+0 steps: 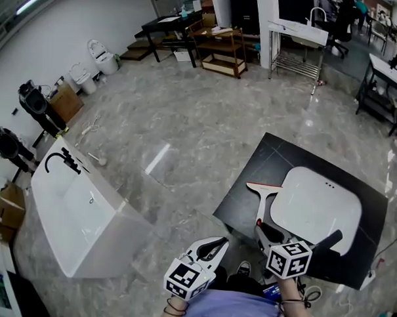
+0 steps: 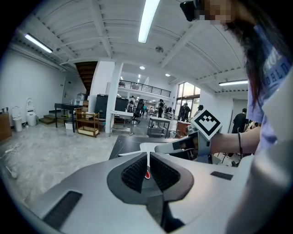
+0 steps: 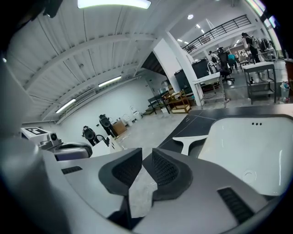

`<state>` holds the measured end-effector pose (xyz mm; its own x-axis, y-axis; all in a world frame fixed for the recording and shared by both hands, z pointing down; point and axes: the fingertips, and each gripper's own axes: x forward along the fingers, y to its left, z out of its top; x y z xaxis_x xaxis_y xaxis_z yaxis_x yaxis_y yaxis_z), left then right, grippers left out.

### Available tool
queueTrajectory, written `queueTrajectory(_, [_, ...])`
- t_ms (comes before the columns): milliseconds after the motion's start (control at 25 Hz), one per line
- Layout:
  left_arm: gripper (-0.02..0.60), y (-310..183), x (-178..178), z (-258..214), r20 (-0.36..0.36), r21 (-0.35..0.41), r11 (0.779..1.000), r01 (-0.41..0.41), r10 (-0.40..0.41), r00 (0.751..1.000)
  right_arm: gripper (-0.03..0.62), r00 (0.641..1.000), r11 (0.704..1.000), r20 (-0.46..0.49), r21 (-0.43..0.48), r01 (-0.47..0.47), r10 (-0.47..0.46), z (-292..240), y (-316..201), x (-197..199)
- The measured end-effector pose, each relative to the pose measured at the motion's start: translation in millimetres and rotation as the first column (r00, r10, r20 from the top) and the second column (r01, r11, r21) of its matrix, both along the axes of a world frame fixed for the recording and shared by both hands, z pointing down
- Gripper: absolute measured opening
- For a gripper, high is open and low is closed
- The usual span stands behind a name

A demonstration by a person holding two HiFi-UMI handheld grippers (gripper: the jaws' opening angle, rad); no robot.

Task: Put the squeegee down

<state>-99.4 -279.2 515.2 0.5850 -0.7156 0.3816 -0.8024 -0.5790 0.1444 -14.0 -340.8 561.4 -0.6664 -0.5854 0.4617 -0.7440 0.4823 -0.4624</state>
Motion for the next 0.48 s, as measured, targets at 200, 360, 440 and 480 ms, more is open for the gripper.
queueTrajectory(200, [0.026,20,-6,5,0.008,-0.016,0.999,0.047,-0.046,0.999,0.066,0.999,0.999,0.01,-0.007,0.036,-0.036,1,14,-4])
queueTrajectory(360, [0.026,35,-16,0,0.015,-0.007,0.998,0.068,-0.068,0.998,0.058,0.998,0.998,0.012,-0.001,0.064,-0.064,-2,28,-18])
queueTrajectory(440, [0.026,45,-21,-1,0.017,-0.001,0.997,0.08,-0.08,0.997,0.055,0.996,0.997,0.012,0.003,0.083,-0.083,-3,37,-26])
queueTrajectory(480, [0.026,51,-23,-2,0.015,0.001,0.996,0.087,-0.087,0.996,0.054,0.996,0.996,0.011,0.004,0.092,-0.092,-3,43,-29])
